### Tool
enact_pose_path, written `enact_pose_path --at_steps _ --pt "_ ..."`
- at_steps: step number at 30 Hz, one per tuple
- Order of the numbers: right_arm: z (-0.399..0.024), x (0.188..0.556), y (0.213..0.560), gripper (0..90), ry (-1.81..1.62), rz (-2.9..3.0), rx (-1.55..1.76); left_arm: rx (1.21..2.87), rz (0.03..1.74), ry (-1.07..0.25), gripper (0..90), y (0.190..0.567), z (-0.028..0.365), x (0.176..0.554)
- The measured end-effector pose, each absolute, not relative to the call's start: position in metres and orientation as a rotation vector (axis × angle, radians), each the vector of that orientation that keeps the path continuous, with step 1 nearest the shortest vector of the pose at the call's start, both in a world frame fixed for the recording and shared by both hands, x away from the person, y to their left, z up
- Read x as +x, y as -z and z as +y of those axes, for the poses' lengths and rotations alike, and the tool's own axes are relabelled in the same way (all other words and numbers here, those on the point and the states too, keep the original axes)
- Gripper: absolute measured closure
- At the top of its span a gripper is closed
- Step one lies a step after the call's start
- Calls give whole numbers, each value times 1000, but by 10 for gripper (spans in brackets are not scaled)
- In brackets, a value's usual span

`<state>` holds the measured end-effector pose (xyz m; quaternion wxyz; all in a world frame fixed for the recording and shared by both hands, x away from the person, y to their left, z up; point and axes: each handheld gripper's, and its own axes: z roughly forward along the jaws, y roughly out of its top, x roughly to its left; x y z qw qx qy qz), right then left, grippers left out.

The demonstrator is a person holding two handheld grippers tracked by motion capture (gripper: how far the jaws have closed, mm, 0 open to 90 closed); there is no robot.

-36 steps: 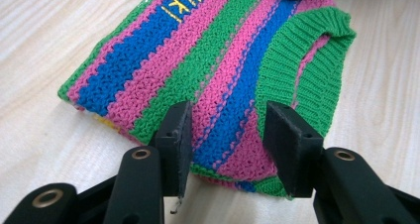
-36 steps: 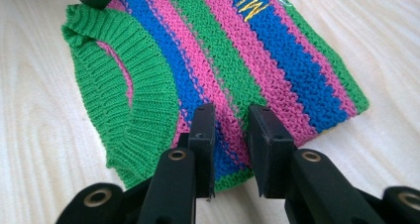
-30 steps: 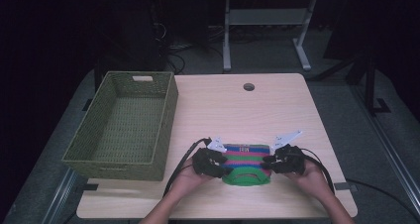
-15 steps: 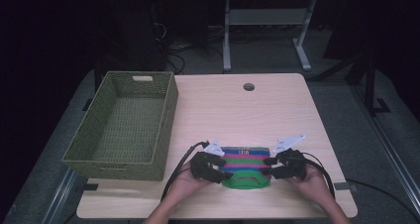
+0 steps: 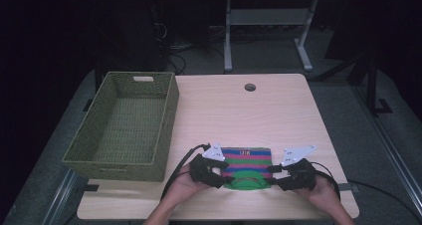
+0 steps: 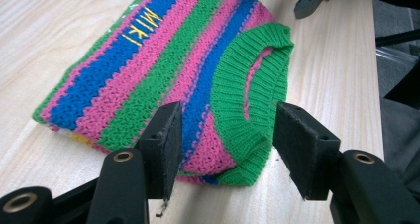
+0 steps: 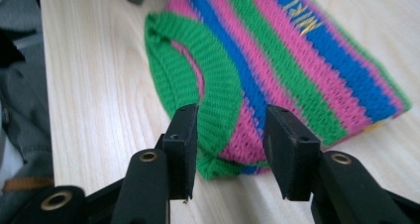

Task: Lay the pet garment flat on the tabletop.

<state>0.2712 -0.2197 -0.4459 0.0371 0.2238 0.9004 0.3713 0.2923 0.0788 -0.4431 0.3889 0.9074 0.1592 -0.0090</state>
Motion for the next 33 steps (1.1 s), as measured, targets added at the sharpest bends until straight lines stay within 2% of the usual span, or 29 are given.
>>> enact_pose_path --at_steps 10,17,26,33 --pt "-214 278 454 609 -1092 2801 661 2359 411 -17 444 452 76 292" --pt "-209 275 457 606 -1044 2799 608 2380 390 -55 511 451 75 290" --pt "-211 271 462 641 -1071 2761 608 2382 380 -61 497 452 72 289" --pt "-209 269 462 670 -1054 2745 593 2421 370 -123 533 455 68 285"
